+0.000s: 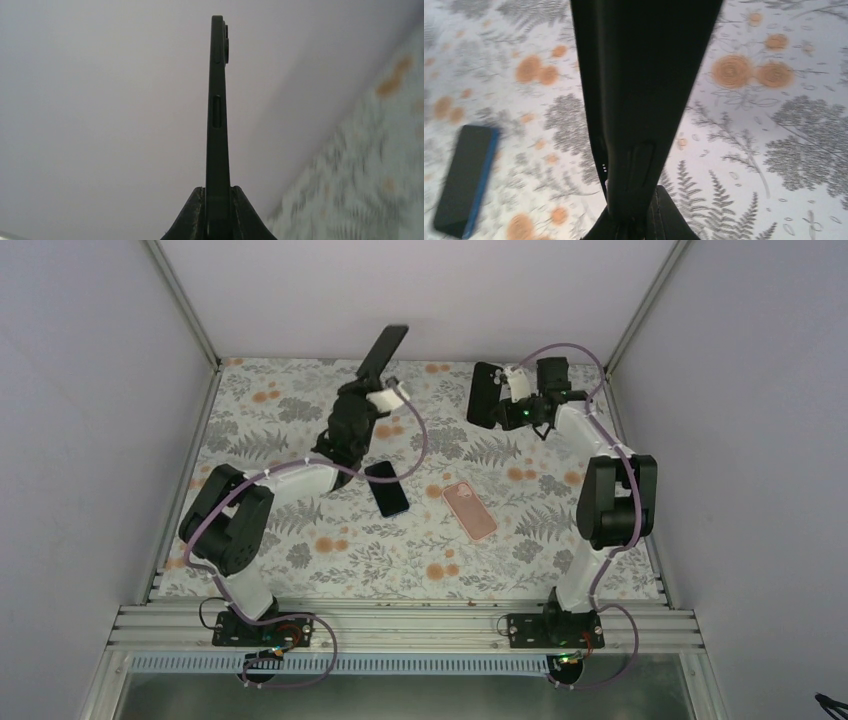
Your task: Take the phone out of the phone case
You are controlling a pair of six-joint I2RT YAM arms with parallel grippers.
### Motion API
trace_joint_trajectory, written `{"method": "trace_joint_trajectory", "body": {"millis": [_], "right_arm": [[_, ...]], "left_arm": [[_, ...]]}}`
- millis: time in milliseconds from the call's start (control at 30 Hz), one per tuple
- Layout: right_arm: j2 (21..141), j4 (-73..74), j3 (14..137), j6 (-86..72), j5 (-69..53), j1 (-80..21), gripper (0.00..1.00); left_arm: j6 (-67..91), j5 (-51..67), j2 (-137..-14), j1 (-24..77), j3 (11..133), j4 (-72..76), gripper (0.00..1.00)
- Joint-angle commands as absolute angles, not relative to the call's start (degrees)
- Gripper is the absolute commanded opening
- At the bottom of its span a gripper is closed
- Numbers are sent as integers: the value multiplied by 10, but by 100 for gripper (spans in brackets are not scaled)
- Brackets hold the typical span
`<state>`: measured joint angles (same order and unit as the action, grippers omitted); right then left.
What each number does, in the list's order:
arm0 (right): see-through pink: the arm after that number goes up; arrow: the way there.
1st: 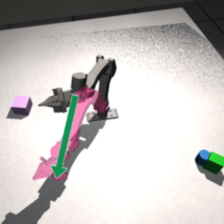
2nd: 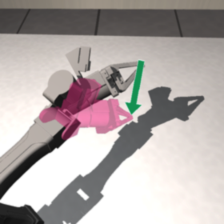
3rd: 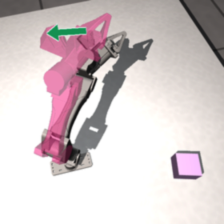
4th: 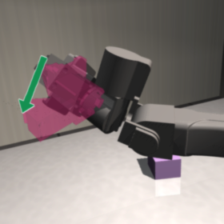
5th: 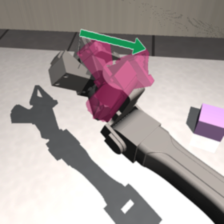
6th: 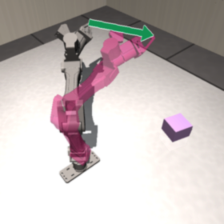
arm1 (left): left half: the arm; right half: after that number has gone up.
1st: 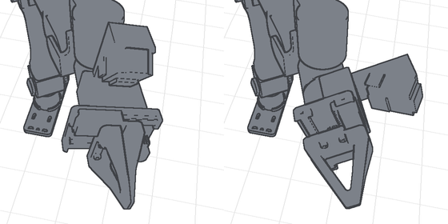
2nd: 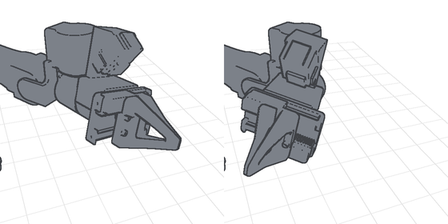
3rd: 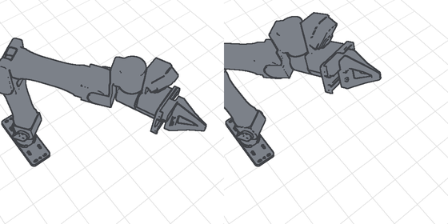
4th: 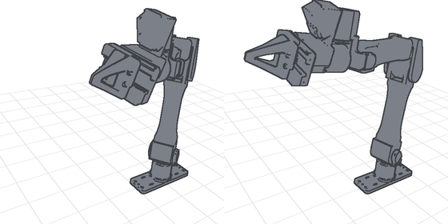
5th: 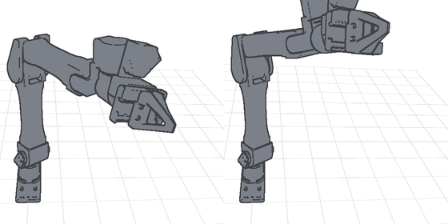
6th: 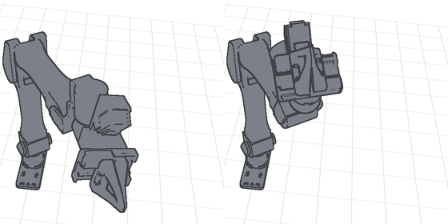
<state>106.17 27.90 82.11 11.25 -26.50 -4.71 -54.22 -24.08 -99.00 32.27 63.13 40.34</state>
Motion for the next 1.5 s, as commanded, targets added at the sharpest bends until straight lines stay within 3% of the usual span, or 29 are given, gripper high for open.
{"method": "trace_joint_trajectory", "body": {"millis": [0,100,233,433,567,867,1133,1200,1233,1267,1333,1367,1433,1467], "right_arm": [[1077,450,889,179,-419,-29,3],[1085,561,885,238,-456,-18,3],[1063,627,818,318,-414,5,3],[1032,667,729,399,-376,88,3],[1039,692,683,441,-352,100,3],[1039,691,599,475,-295,104,3],[1036,684,598,469,-271,135,3],[1039,679,596,468,-264,142,4],[1042,677,595,469,-261,146,4],[1045,673,596,467,-257,150,11],[1049,669,597,467,-249,154,31],[1050,667,599,465,-245,156,42],[1047,668,606,464,-239,158,92],[1045,669,612,463,-234,158,99]], "left_arm": [[-736,-336,-928,308,500,558,2],[-793,-377,-844,303,390,556,2],[-828,-427,-727,306,269,524,2],[-729,-461,-609,324,187,325,2],[-627,-453,-618,346,177,213,2],[-609,-438,-678,402,113,213,2],[-580,-425,-751,444,97,235,3],[-562,-416,-760,458,98,222,13],[-556,-410,-763,466,97,216,31],[-551,-408,-764,474,95,218,57],[-529,-403,-762,503,95,194,88],[-520,-401,-756,512,94,186,99],[-501,-377,-739,523,103,147,100],[-491,-370,-726,526,110,128,100]]}}
